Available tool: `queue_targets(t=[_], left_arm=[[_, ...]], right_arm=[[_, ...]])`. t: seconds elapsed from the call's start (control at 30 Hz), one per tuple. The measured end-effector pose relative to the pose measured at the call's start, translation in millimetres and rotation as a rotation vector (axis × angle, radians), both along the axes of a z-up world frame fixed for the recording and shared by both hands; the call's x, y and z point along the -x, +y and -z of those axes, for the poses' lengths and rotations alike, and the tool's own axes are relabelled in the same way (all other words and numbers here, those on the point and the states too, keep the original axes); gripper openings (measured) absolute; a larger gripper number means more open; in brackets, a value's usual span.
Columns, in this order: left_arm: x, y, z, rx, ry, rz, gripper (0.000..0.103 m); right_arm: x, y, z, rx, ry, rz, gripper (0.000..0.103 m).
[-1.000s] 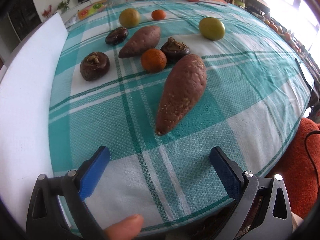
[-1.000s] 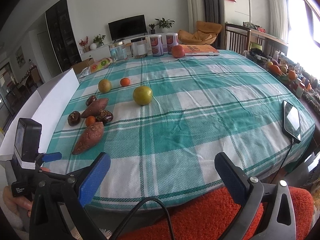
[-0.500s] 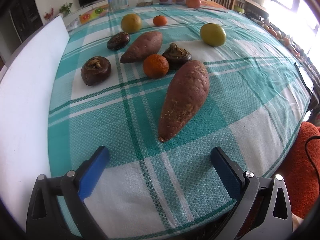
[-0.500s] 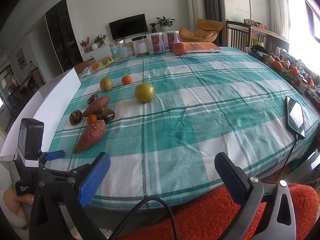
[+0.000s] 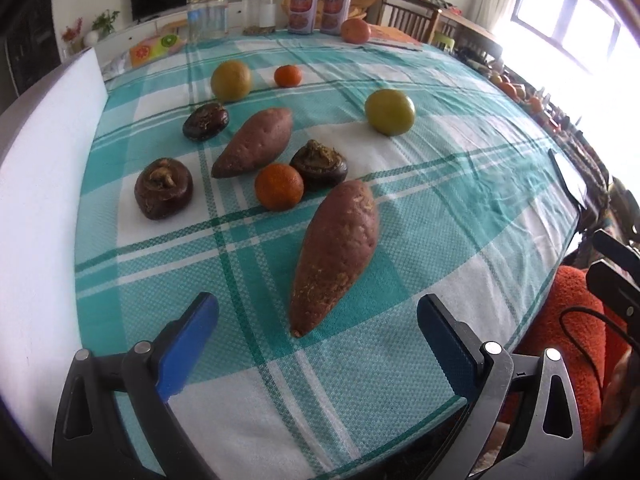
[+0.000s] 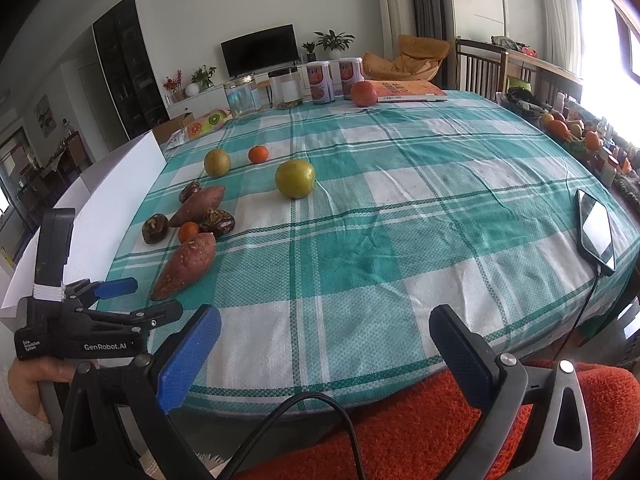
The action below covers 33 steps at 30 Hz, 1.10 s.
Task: Organize fruits
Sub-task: 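Lower the left tool onto the long sweet potato and close it, then grasp the small dark brown root with the right tool while the left tool lifts the sweet potato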
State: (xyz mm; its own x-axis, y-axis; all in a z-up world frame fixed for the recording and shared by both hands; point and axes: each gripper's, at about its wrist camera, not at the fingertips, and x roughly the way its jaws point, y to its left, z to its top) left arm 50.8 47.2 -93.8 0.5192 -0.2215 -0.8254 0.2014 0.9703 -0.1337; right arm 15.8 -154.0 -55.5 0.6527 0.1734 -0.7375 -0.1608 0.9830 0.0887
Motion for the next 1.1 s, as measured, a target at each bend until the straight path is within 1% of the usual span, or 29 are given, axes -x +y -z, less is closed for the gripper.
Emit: queue_targets(t=[0.13,0.2,0.3,0.37,0.4,0.43,0.47,0.5,0.6,0.73,0.83,0.87,0.9,0.93,0.97,1.03,1.1], left_arm=[[-17,-22,-8,-0.049,-0.029,0.061,0.099],[-26,-29,-4,-0.085,-0.032,0.056,0.099],[-35,-36,4,-0.104,-0.024,0.058,0.099],[-34,-39,7,-0.123,-0.037,0.061,0.097],[-33,-40,6,-0.133,-0.050,0.062,0.088],[-32,-41,7,-0.141,-0.057,0.062,0.057],[-31,-40,9,-0.167,-0.055,0.046,0.049],[-32,-37,11,-0.148,-0.044,0.052,0.045],[-25,-19,10,-0.054,-0.029,0.022,0.043],[0,5,9,-0.015,-0.008,-0.018,0.043],[16,20,11,0.008,-0.004,-0.046,0.043],[19,24,10,0.018,-0.001,-0.060,0.043],[21,28,11,0.030,0.001,-0.072,0.043],[22,30,11,0.041,0.003,-0.083,0.043],[22,33,11,0.052,0.004,-0.090,0.043],[21,35,11,0.064,0.006,-0.093,0.043],[22,35,11,0.061,0.003,-0.089,0.043]], right_arm=[[0,0,2,-0.008,0.012,-0.005,0.103],[0,0,2,-0.010,0.009,-0.002,0.103],[0,-6,0,-0.021,0.009,0.014,0.103],[-2,-11,1,-0.030,0.015,0.029,0.103],[-3,-13,2,-0.036,0.021,0.036,0.103],[-4,-15,3,-0.042,0.029,0.042,0.103],[-5,-16,4,-0.048,0.035,0.046,0.103],[-6,-17,6,-0.052,0.042,0.048,0.103],[-10,-15,9,-0.055,0.064,0.033,0.103],[-26,-12,9,-0.097,0.097,-0.011,0.103],[-55,4,12,-0.143,0.123,-0.102,0.102],[-67,17,14,-0.148,0.135,-0.157,0.100],[-79,32,18,-0.147,0.149,-0.220,0.087],[-91,48,23,-0.128,0.163,-0.277,0.068],[-104,63,30,-0.111,0.180,-0.321,0.065],[-129,85,43,-0.103,0.215,-0.378,0.064],[-151,103,56,-0.089,0.241,-0.409,0.064]])
